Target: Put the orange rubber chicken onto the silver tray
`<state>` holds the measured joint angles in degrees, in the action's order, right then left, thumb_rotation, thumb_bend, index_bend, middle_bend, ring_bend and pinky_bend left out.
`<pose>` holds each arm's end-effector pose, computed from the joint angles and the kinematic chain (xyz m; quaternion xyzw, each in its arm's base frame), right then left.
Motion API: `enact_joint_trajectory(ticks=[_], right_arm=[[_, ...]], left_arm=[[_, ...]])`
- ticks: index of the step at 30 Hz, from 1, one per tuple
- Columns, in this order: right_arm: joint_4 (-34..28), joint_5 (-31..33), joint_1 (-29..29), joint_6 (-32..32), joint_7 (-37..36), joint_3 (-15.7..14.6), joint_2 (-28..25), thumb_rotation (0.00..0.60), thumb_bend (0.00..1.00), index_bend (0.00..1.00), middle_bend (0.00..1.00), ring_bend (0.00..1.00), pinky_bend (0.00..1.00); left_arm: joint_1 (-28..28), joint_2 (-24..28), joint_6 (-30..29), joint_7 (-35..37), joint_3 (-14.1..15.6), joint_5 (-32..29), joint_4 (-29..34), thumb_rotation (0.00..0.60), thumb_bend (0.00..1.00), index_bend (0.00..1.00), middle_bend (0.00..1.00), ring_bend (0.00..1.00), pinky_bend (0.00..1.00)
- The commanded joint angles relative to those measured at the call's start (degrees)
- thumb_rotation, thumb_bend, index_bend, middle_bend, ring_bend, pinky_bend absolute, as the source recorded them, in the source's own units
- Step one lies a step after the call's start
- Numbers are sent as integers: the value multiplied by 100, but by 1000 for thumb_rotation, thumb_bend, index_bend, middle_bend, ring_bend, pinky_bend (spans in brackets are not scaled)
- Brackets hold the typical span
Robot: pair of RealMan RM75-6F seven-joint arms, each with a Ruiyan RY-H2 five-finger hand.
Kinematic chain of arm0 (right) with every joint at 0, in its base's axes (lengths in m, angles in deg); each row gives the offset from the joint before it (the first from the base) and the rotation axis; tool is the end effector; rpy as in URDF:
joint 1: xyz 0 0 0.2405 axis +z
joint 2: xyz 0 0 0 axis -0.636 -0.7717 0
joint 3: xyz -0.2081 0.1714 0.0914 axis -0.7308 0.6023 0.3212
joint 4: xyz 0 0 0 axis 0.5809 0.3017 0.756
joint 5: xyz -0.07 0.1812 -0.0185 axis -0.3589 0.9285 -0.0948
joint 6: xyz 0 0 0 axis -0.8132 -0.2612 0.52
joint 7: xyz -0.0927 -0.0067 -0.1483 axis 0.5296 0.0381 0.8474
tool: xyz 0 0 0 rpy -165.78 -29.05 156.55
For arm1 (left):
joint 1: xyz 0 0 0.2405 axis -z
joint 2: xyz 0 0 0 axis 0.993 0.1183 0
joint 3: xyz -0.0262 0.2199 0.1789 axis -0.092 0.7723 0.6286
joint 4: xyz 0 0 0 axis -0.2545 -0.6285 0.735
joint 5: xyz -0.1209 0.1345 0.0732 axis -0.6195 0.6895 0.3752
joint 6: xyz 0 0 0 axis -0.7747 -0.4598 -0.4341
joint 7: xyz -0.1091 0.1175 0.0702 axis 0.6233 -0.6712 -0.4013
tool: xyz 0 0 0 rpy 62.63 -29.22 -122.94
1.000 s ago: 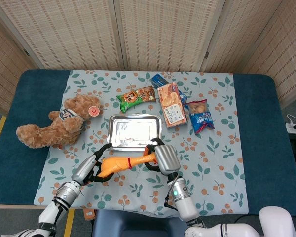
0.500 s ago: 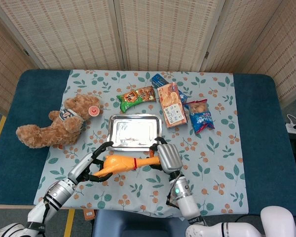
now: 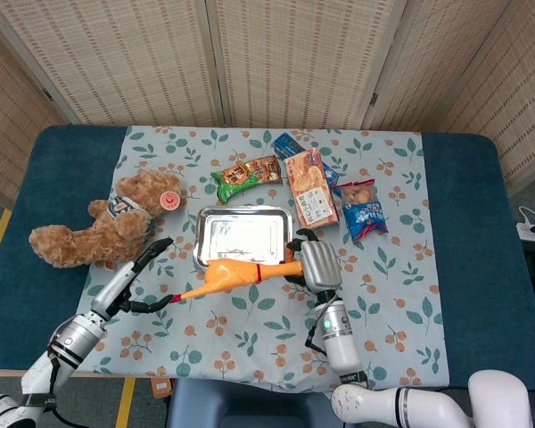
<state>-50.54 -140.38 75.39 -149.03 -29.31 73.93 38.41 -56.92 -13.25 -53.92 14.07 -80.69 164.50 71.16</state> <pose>-0.1091 -0.3530 -0.0532 0.5615 -0.5040 0.4965 0.4291 -0.1940 0.3083 0.1032 -0.5136 -0.6627 -0.5156 0.1769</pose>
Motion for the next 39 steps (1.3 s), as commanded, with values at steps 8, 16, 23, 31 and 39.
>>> enact_joint_trajectory(ticks=[8,16,23,31,39], right_arm=[[1267,311,346,265,-317,432,337,600,345,866,585,655,684],[3155,332,981,421,-683,768,1160,600,346,867,585,656,684],[4914,65,1622,471,-1530,954,1993,600,346,859,585,625,670],[5285,-2,1826,1147,-1873,559,2019,600,330,186,160,111,264],[4448,-76,1563,1224,-1499,467,1498,600,153,0,0,0,36]], left_arm=[[-513,286,-990,-761,-7,-366,-848,600,312,0,0,0,0],[-709,356,-1317,-364,193,1,-1249,600,320,0,0,0,0],[-642,316,-1216,-88,320,144,-1497,600,324,0,0,0,0],[-553,297,-1061,107,403,150,-1629,600,329,0,0,0,0],[-531,347,-1057,88,452,147,-1504,600,330,0,0,0,0]])
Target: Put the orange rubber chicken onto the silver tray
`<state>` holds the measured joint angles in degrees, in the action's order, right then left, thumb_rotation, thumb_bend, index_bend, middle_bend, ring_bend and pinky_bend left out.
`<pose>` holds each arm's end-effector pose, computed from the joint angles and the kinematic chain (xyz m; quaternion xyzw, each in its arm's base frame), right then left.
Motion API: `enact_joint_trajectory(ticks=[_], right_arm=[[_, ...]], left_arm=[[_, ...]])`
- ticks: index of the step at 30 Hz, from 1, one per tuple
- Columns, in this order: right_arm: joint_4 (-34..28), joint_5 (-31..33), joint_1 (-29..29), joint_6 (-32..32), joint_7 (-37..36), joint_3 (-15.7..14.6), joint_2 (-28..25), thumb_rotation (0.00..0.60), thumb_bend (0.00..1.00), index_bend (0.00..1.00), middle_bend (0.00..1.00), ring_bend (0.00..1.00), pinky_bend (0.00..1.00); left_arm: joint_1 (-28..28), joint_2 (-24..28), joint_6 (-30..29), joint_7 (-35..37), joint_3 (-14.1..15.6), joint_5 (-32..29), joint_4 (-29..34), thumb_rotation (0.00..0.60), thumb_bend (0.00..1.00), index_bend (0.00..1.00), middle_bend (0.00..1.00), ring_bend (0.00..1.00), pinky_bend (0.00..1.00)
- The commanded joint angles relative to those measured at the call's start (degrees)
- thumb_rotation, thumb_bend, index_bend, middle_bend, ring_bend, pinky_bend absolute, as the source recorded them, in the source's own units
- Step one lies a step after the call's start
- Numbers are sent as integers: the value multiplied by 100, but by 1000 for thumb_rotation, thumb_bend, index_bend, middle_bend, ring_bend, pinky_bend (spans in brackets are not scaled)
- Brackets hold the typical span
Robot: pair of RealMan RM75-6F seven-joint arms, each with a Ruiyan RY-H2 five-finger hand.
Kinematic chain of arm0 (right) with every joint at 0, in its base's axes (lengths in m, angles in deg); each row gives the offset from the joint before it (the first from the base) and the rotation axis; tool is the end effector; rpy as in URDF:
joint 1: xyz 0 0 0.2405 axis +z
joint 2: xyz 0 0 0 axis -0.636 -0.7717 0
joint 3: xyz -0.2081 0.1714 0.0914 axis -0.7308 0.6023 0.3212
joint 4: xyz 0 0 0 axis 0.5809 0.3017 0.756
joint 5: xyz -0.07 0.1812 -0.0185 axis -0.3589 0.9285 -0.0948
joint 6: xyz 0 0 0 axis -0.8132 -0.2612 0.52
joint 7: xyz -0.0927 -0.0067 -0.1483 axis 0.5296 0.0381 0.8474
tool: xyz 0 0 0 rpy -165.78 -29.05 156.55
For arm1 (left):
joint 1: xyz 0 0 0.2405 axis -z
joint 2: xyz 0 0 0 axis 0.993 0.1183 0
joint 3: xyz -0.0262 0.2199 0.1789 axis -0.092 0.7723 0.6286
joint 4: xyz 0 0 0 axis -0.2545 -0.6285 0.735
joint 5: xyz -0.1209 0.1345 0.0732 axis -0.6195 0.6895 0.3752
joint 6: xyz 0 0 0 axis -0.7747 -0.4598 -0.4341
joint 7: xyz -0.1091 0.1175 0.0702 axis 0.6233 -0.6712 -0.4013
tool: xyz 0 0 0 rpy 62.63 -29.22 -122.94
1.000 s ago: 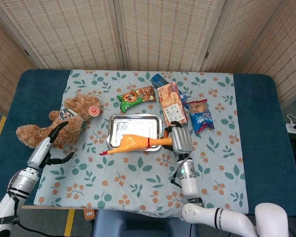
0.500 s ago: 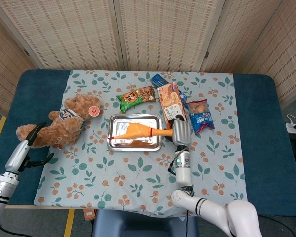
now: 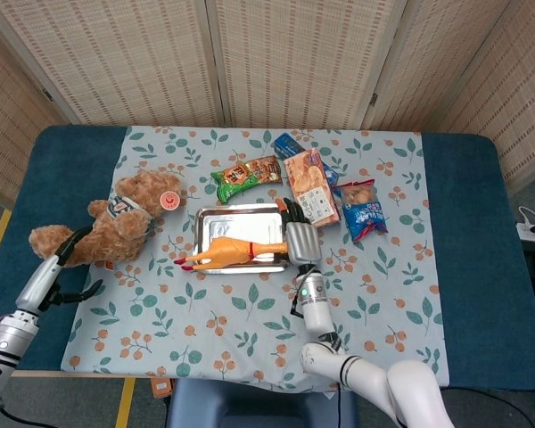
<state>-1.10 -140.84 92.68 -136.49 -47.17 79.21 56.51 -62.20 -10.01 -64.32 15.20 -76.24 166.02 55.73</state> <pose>-0.1081 -0.4280 -0.1355 0.5769 -0.4789 0.4653 0.4705 -0.2892 0.3077 0.1651 -0.5221 -0.5916 -0.5142 0.3362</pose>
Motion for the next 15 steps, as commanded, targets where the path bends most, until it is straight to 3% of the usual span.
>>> enact_joint_trajectory(ticks=[1,8,12,15], right_arm=[[-681,-24,-232,-52,405,-82,-427,600,141,0,0,0,26],[-2274,350,-661,-67,1465,-121,-1416,600,66,0,0,0,0],[-2686,605,-678,-63,1828,-32,-1688,600,45,0,0,0,0],[-2647,673,-585,-91,1892,56,-1703,600,10,0,0,0,0]], left_arm=[[-3,35,-20,-35,10,-8,62,600,329,0,0,0,0],[38,120,75,-140,46,-60,311,600,329,0,0,0,0],[98,154,201,-197,56,-110,436,600,330,0,0,0,0],[140,152,278,-248,46,-174,491,600,330,0,0,0,0]])
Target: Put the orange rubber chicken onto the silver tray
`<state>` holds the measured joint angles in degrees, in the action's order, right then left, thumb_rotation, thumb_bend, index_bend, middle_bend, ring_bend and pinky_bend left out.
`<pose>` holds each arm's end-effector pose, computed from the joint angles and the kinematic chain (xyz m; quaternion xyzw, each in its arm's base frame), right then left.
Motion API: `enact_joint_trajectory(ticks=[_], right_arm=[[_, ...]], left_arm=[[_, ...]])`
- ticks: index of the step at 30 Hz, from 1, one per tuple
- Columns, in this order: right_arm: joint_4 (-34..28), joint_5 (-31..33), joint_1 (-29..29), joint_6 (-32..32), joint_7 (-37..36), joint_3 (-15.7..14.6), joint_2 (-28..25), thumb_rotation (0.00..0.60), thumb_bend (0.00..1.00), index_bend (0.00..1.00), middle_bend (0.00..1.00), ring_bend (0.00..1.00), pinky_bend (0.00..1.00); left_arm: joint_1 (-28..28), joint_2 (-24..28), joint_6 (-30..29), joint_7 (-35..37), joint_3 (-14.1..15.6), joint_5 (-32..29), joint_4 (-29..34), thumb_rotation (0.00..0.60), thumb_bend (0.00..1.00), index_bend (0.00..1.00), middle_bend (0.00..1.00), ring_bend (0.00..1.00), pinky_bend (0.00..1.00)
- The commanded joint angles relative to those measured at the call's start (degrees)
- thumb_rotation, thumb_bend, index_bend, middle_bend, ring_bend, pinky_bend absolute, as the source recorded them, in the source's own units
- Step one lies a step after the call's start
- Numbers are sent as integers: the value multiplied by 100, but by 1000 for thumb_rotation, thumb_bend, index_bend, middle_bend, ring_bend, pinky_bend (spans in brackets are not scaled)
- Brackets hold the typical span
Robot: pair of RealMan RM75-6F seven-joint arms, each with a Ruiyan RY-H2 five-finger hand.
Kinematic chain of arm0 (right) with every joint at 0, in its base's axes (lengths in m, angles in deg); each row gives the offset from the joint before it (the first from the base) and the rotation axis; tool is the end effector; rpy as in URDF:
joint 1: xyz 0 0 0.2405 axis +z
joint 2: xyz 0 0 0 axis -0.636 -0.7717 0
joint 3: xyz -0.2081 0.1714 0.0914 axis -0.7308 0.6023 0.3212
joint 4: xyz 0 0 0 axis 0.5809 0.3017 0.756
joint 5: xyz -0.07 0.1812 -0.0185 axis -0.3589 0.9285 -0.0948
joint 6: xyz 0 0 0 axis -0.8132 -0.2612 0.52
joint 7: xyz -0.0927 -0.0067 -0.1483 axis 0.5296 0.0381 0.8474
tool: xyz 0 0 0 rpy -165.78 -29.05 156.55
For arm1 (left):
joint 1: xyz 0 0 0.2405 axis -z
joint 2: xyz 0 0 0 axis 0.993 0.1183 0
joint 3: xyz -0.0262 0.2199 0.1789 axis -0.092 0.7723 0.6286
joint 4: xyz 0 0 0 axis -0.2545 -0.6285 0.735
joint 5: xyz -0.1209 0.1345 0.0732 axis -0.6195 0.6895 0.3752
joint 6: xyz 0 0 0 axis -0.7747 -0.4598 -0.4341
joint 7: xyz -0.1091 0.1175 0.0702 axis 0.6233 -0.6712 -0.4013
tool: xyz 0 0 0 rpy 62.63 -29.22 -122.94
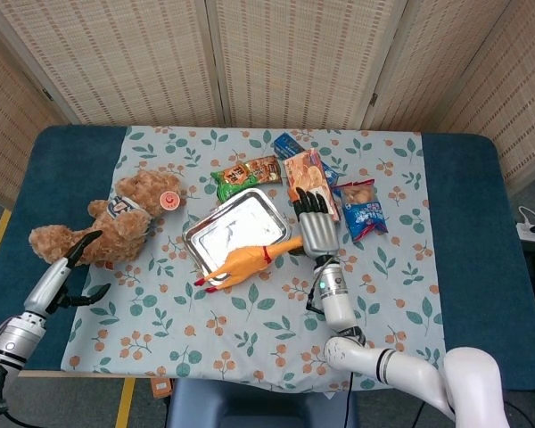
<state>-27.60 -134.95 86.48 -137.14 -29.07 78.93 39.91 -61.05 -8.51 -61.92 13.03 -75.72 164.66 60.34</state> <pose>-0.1216 -0.4330 -0.0661 0.6105 -0.4479 0.4311 0.4908 -0.2760 0.3051 0.1580 -0.5269 -0.6077 -0.4988 0.3230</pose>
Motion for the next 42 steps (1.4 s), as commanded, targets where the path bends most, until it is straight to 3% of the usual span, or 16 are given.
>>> enact_joint_trajectory(ticks=[1,7,15,21,24,29,32,35,38,42], right_arm=[[69,112,83,-12,110,109,-28,600,3,0,0,0,0],[667,528,541,267,368,369,182,600,0,0,0,0,0],[2148,92,1254,-29,-311,548,943,600,0,0,0,0,0],[2065,-81,1215,-36,-571,462,884,600,0,0,0,0,0],[1407,0,974,-31,-506,438,591,600,0,0,0,0,0],[-954,-75,98,-198,-25,-89,-679,600,0,0,0,0,0],[-2736,-55,-485,-218,465,-609,-1862,600,0,0,0,0,0],[-4178,-543,-1093,-636,1057,-1382,-3068,600,0,0,0,0,0],[-4816,-1407,-1700,-1277,1393,-2167,-3811,600,0,0,0,0,0],[-4944,-2316,-2588,-2184,1543,-3098,-4345,600,0,0,0,0,0]], left_arm=[[39,-2,63,-52,-11,-59,35,600,329,0,0,0,0],[113,-37,187,-69,-66,-208,-36,600,329,0,0,0,0],[162,-83,292,74,-85,-267,-246,600,329,0,0,0,0],[111,-43,146,101,-62,-140,-241,600,330,0,0,0,0],[59,4,39,16,-6,-30,-130,600,330,0,0,0,0],[-201,280,-287,-391,281,323,121,600,341,0,0,0,0],[-491,447,-631,-709,486,485,196,600,350,0,0,0,0],[-961,548,-1211,-1420,712,596,202,600,354,0,0,0,0],[-1484,388,-2020,-2385,728,517,142,600,358,0,0,0,0],[-2069,-161,-3185,-3151,632,640,-159,600,359,0,0,0,0]])
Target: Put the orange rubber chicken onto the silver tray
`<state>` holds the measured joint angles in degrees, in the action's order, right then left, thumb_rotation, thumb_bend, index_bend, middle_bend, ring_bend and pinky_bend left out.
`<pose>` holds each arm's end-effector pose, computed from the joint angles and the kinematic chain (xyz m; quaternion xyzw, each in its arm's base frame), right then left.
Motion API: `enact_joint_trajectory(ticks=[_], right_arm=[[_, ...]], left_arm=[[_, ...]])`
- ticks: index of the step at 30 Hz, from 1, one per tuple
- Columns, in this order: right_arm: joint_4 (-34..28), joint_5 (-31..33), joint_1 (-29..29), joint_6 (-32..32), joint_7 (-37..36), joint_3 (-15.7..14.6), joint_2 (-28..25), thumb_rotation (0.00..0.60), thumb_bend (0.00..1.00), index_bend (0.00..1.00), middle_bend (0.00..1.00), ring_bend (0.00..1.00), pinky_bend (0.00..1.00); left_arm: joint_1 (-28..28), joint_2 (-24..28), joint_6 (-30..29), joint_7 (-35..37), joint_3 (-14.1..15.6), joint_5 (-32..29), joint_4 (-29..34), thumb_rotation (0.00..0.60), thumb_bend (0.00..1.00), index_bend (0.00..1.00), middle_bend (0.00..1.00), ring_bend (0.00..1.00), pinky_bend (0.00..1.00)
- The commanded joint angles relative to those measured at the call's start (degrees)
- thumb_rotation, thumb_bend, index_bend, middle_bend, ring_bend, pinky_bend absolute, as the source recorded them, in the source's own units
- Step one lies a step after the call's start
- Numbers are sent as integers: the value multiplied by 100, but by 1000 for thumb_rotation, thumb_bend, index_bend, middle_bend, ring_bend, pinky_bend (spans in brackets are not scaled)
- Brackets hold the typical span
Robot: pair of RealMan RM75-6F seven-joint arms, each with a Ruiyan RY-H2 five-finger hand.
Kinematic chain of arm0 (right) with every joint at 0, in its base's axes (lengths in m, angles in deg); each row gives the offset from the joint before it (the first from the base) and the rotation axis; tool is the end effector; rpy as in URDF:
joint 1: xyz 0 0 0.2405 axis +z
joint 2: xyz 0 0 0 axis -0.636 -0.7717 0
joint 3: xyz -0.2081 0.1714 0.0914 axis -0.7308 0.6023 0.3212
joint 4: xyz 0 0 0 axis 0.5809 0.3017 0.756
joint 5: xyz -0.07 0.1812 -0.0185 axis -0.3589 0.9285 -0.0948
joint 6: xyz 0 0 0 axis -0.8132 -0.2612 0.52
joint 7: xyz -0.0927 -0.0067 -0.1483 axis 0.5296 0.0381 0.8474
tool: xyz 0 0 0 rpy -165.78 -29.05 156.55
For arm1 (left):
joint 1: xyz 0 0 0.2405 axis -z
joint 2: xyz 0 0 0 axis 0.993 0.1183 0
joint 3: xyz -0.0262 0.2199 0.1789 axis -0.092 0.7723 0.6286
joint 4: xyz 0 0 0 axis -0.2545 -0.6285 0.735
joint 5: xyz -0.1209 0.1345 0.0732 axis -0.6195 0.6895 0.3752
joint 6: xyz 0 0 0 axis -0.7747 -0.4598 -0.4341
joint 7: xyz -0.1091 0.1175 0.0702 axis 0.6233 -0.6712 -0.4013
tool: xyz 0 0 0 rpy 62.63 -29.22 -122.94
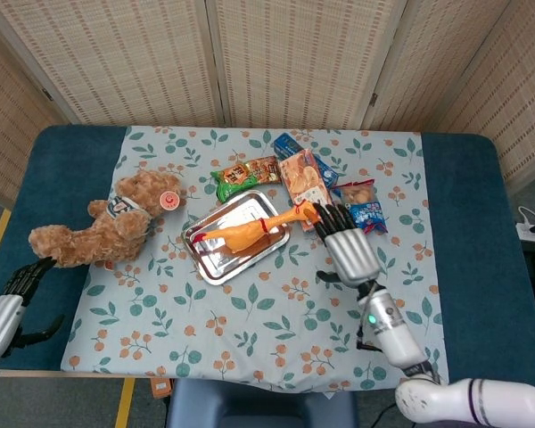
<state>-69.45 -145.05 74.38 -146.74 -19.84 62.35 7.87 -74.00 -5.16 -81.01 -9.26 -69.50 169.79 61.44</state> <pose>-0.1524 -0.3372 0.0609 0.7101 -0.3388 0.3938 0.4753 -0.3110 0.2208 0.2045 -0.5850 -0.4696 -0.4532 0.4815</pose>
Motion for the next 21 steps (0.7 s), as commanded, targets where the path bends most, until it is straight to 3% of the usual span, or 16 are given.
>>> enact_joint_trajectory(ticks=[1,6,9,12,21], right_arm=[[-672,-1458,-1592,-1428,561,-1609,-1177,600,0,0,0,0,0],[-179,-1928,-2157,-2008,168,-1932,-1068,600,0,0,0,0,0],[586,-2275,-2708,-2638,-523,-2049,-907,600,0,0,0,0,0],[1027,-2310,-2890,-2789,-1256,-1958,-981,600,0,0,0,0,0],[1212,-2410,-2978,-2617,-1808,-1681,-1133,600,0,0,0,0,0]], left_arm=[[-861,-614,-1474,-959,0,202,-363,600,359,0,0,0,0],[-1034,-927,-1851,-1034,5,404,-743,600,362,0,0,0,0],[-1048,-983,-1643,-1311,47,317,-971,600,365,0,0,0,0],[-944,-747,-987,-1456,196,84,-727,600,365,0,0,0,0],[-864,-628,-824,-1616,253,320,-475,600,373,0,0,0,0]])
